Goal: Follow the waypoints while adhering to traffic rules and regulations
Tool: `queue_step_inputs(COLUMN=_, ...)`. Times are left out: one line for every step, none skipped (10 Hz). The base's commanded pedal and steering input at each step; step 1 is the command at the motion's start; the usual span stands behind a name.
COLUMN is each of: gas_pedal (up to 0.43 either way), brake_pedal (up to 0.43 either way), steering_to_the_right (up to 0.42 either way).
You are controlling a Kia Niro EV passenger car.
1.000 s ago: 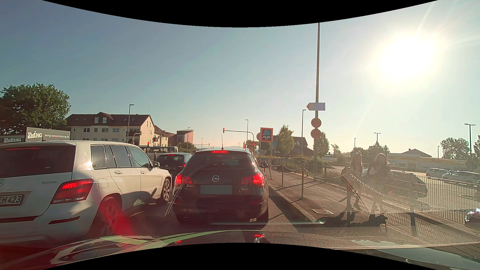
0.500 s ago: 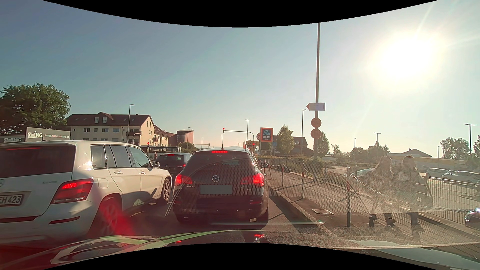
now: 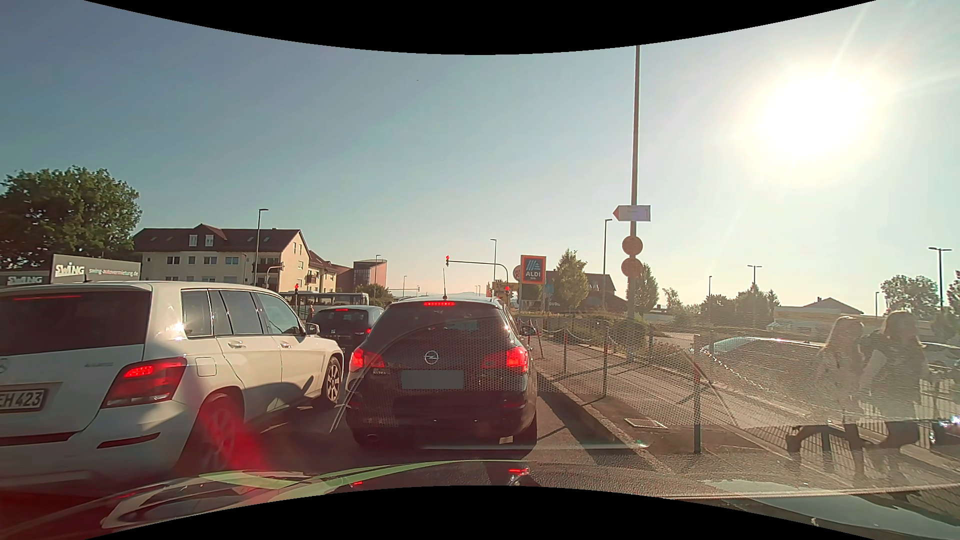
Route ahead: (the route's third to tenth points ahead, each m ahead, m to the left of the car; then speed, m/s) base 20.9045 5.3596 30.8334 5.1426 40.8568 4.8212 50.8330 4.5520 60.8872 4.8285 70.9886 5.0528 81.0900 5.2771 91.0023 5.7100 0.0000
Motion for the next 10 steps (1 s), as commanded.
queue_step_inputs(gas_pedal=0.0, brake_pedal=0.274, steering_to_the_right=-0.017)
queue_step_inputs(gas_pedal=0.0, brake_pedal=0.274, steering_to_the_right=-0.017)
queue_step_inputs(gas_pedal=0.0, brake_pedal=0.274, steering_to_the_right=-0.017)
queue_step_inputs(gas_pedal=0.0, brake_pedal=0.274, steering_to_the_right=-0.017)
queue_step_inputs(gas_pedal=0.0, brake_pedal=0.274, steering_to_the_right=-0.017)
queue_step_inputs(gas_pedal=0.0, brake_pedal=0.274, steering_to_the_right=-0.017)
queue_step_inputs(gas_pedal=0.0, brake_pedal=0.274, steering_to_the_right=-0.017)
queue_step_inputs(gas_pedal=0.0, brake_pedal=0.274, steering_to_the_right=-0.017)
queue_step_inputs(gas_pedal=0.0, brake_pedal=0.274, steering_to_the_right=-0.017)
queue_step_inputs(gas_pedal=0.0, brake_pedal=0.274, steering_to_the_right=-0.017)
